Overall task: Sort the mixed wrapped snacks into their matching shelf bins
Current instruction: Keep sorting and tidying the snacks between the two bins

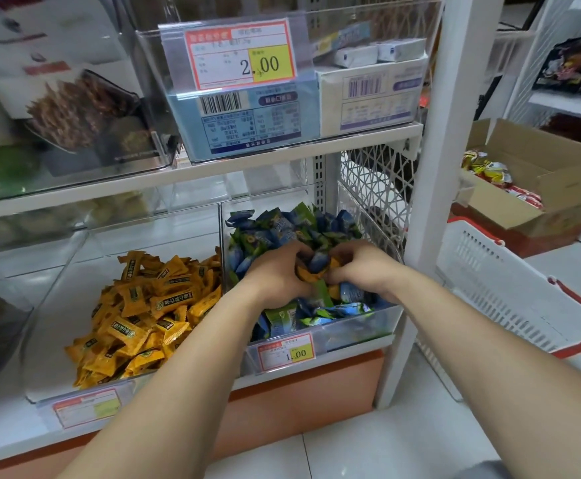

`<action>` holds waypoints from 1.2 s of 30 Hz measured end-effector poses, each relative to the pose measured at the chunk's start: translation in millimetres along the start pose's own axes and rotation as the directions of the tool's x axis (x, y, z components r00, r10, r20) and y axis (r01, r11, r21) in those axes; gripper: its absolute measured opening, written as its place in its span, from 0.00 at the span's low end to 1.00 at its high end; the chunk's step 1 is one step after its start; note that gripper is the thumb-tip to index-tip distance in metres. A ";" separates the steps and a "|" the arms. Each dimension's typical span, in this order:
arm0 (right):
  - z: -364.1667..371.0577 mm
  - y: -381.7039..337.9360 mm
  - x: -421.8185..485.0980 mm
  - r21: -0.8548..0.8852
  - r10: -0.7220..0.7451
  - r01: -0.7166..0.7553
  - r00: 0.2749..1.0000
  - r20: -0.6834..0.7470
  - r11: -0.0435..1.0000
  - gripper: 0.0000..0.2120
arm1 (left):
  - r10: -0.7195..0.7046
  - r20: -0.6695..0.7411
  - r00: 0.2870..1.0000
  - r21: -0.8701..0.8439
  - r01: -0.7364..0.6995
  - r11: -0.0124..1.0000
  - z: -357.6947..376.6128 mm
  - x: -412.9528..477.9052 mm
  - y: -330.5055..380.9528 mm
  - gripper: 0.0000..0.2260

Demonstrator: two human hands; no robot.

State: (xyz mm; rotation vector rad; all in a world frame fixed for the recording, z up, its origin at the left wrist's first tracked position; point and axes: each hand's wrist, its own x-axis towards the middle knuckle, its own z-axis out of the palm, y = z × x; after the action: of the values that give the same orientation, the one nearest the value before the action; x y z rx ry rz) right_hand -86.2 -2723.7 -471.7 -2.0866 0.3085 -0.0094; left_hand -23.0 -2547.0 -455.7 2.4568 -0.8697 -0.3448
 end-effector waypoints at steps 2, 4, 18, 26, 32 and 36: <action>-3.3 -0.1 -4.2 0.012 -0.003 0.003 1.000 -0.006 1.000 0.13 | 0.009 -0.011 1.000 -0.031 -0.009 0.999 -0.8 -4.4 0.2 0.29; -5.2 -1.0 -7.5 0.007 -0.017 0.017 1.000 -0.014 1.000 0.16 | 0.013 -0.041 0.999 -0.063 -0.016 0.998 -0.8 -8.3 0.2 0.29; -10.4 -25.9 -22.2 -0.115 -0.282 0.258 0.887 -0.365 0.959 0.11 | 0.079 -0.401 0.913 -0.041 -0.104 0.994 -14.2 -23.4 8.9 0.07; 3.0 -36.9 -24.2 0.356 -0.118 0.263 0.917 -0.381 0.897 0.08 | -0.303 -0.321 0.897 -0.782 -0.071 0.619 -11.5 -32.0 23.5 0.08; 25.0 -47.9 -26.1 0.464 -0.065 0.247 0.925 -0.374 0.851 0.10 | -0.292 -0.283 0.913 -0.891 -0.138 0.433 -2.4 -36.2 41.2 0.08; 28.8 -53.4 -31.8 0.570 0.000 0.187 0.950 -0.311 0.800 0.11 | -0.206 -0.274 0.940 -0.847 -0.134 0.515 -6.9 -40.1 37.1 0.09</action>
State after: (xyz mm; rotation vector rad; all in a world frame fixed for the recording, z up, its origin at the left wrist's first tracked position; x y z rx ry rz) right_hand -101.7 -2666.5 -437.2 -1.4582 0.3301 -0.4356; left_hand -70.0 -2543.3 -427.2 1.4959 -0.3272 -0.2549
